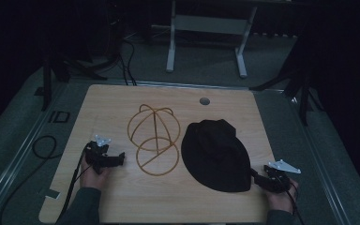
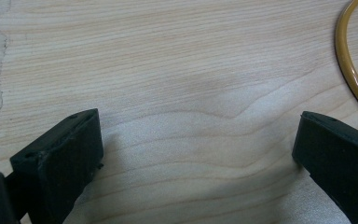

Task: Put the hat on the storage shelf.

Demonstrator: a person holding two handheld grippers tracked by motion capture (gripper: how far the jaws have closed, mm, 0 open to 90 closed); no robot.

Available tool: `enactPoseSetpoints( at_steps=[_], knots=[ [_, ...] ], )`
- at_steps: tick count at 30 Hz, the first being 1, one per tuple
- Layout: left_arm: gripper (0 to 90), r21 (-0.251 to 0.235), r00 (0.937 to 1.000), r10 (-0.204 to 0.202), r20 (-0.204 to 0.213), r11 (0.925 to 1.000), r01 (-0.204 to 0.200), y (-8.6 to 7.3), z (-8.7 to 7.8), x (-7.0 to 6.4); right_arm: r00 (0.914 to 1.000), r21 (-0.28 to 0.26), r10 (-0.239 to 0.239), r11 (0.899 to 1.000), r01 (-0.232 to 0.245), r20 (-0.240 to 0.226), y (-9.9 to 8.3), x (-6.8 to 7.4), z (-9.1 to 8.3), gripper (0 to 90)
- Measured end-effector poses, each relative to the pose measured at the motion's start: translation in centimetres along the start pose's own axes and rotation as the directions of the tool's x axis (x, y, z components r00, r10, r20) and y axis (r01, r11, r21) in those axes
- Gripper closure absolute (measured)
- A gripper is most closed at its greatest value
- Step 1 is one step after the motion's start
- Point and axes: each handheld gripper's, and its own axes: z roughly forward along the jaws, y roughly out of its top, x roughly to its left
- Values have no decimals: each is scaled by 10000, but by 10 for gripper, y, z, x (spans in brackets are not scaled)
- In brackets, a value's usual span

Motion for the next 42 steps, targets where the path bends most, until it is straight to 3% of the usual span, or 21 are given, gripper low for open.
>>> enactPoseSetpoints(
  at_steps=[7,10,17,21,22,24,29,30,31,32,34,36,39,42],
  knots=[
    [19,0,10000,10,2,10000,-10,0,0,0,10000,20,41,10000,-41,59,0,0,0,366],
    [19,0,10000,3,-2,10000,-3,0,0,0,9999,-25,-56,10000,55,-143,0,0,0,417],
    [19,-1,10000,2,-1,10000,-2,0,0,0,9998,-26,-69,10000,69,-161,0,0,0,417],
    [18,3,10000,3,0,10000,-3,0,0,0,9999,-36,123,9999,-123,73,0,2,-1,445],
    [18,2,10000,2,-2,10000,-2,0,0,0,9995,184,206,9996,-210,233,2,2,-3,503],
    [18,3,10000,3,-2,10000,-3,0,0,0,9997,390,160,9991,-167,182,4,1,-4,514],
    [18,3,10000,2,-3,10000,-2,0,0,0,9997,1112,-196,9936,213,-166,13,-3,-3,487],
    [19,2,10000,13,1,10000,-13,0,0,0,9993,1527,-245,9879,283,-265,18,-4,-3,541],
    [19,0,10000,0,-3,10000,0,0,0,0,9993,1527,-245,9879,283,-265,18,-4,-3,541],
    [19,-16,10000,-11,1,10000,11,0,0,0,9977,1864,-280,9817,392,-622,22,-6,-4,567],
    [19,-20,10000,-12,1,10000,12,0,0,0,9966,1950,-362,9795,499,-735,24,-6,-5,574],
    [18,-15,10000,-12,0,10000,12,0,0,0,9906,2154,-773,9714,1003,-1128,30,-4,-10,573],
    [18,-17,10000,-16,0,10000,16,0,0,0,9871,2237,-1044,9660,1297,-1217,34,0,-16,567],
    [19,-17,10000,-14,1,10000,14,0,0,0,9774,2269,-1448,9576,1777,-1543,45,9,-28,539]
  ],
)
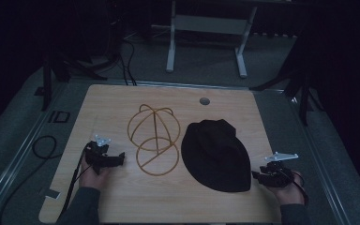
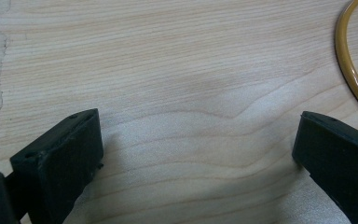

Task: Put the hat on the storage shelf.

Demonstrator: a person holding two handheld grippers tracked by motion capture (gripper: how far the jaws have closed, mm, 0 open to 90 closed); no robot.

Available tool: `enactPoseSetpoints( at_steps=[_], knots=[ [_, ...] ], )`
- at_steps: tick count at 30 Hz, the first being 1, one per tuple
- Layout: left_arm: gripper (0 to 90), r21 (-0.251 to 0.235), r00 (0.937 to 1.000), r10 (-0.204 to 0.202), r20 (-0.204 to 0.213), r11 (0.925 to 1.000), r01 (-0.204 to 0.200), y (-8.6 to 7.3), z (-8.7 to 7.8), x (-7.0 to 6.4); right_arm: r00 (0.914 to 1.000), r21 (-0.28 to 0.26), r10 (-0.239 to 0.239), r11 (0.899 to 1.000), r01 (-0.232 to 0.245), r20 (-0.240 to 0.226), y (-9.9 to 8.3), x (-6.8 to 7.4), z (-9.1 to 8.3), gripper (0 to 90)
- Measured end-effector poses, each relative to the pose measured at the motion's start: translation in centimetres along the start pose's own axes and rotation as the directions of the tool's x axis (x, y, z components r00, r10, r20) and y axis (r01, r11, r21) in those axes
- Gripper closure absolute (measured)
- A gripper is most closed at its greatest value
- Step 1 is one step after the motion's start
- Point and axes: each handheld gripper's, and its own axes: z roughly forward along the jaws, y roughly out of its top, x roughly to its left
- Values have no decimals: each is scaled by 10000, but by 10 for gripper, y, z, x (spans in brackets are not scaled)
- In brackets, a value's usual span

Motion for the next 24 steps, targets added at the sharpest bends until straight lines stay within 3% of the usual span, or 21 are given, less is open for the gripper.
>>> enactPoseSetpoints(
  at_steps=[10,14,24],
  knots=[
    [19,24,10000,5,2,10000,-5,0,0,0,9984,9,-398,9992,398,-400,21,16,-26,493],
    [19,23,10000,-5,-2,10000,5,0,0,0,9978,380,-547,9977,561,-365,31,22,-37,486],
    [19,24,10000,-3,-2,10000,3,0,0,0,9905,1031,-1050,9881,1139,-887,48,34,-48,436]
  ],
)
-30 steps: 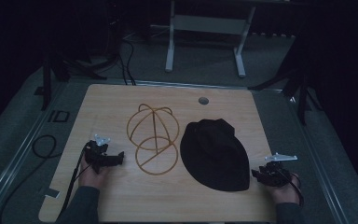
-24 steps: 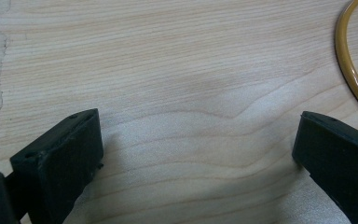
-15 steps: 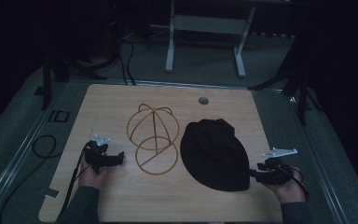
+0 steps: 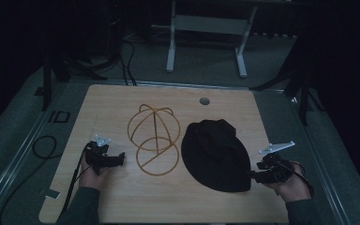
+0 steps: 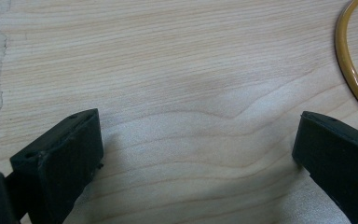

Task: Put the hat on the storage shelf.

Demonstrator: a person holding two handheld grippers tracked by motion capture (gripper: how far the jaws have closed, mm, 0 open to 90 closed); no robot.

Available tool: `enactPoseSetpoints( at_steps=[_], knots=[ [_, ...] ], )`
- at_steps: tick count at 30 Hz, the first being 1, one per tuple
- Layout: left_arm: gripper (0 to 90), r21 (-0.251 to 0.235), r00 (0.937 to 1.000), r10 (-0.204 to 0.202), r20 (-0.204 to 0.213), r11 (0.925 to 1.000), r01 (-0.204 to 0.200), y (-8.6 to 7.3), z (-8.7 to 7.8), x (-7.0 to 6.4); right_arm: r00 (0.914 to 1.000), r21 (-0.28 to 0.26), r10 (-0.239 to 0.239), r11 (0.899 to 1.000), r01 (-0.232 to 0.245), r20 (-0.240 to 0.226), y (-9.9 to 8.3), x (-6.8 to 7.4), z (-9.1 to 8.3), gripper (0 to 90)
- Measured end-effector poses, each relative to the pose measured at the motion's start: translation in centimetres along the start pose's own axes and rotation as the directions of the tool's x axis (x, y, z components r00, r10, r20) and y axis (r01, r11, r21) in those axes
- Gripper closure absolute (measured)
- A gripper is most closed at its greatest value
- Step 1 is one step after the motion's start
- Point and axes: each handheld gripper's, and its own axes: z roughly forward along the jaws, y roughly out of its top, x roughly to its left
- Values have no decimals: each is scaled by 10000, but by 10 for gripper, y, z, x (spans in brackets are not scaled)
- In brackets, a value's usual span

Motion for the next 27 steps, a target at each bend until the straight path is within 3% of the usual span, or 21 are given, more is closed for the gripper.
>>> enactPoseSetpoints(
  at_steps=[14,22,27],
  knots=[
    [18,-1,10000,-2,1,10000,2,0,0,0,9940,570,-1074,9925,1085,-232,24,15,-9,352],
    [19,-2,10000,-2,-1,10000,2,0,0,0,9907,774,-1350,9877,1357,-140,45,23,-4,250],
    [19,-4,10000,-4,-1,10000,4,0,0,0,9887,1033,-1492,9832,1502,-174,59,26,5,236]
  ],
)
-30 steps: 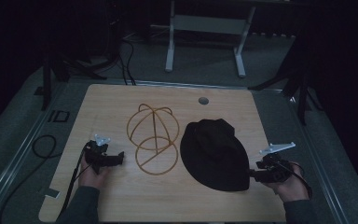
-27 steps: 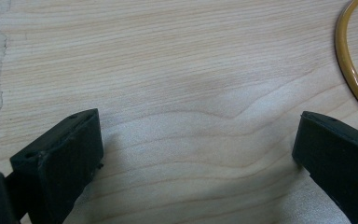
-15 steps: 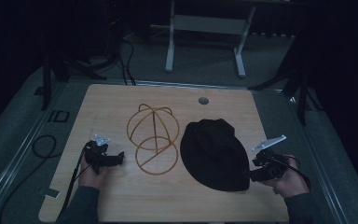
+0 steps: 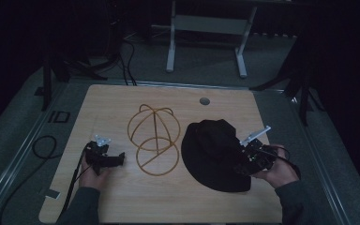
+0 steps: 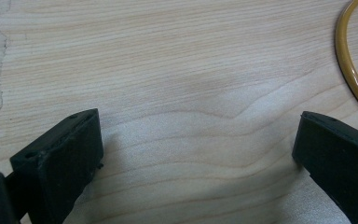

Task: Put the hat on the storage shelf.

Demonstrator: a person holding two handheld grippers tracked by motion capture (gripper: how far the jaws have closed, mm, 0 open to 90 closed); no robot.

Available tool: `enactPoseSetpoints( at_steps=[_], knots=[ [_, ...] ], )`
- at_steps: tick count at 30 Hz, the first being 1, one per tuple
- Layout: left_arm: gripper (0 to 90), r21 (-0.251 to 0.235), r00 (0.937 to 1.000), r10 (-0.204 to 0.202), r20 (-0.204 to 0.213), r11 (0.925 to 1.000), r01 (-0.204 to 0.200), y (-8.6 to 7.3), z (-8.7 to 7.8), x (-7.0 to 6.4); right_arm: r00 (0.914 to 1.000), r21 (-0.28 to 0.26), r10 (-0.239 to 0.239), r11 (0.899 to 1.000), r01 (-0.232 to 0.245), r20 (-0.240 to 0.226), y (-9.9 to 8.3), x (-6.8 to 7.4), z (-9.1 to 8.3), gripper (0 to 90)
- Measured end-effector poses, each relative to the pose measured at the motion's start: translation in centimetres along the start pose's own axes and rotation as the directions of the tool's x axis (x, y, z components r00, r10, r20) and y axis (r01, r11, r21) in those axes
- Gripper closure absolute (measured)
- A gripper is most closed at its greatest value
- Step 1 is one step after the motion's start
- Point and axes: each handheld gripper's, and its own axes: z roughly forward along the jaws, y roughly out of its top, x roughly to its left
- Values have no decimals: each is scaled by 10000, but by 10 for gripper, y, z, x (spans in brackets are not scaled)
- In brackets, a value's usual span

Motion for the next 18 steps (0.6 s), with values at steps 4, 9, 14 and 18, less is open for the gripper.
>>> enactPoseSetpoints(
  at_steps=[4,9,14,18],
  knots=[
    [18,3,10000,11,5,10000,-11,0,0,0,10000,241,-65,9997,65,32,10,-2,8,239],
    [18,5,10000,2,-1,10000,-2,0,0,0,10000,516,-42,9987,37,82,22,-6,16,241],
    [18,3,10000,-2,1,10000,2,0,0,0,10000,809,-21,9967,17,46,32,-9,25,239],
    [18,-18,10000,-20,-2,10000,20,0,0,0,10000,1138,-8,9935,2,54,41,-12,32,238]
  ],
)
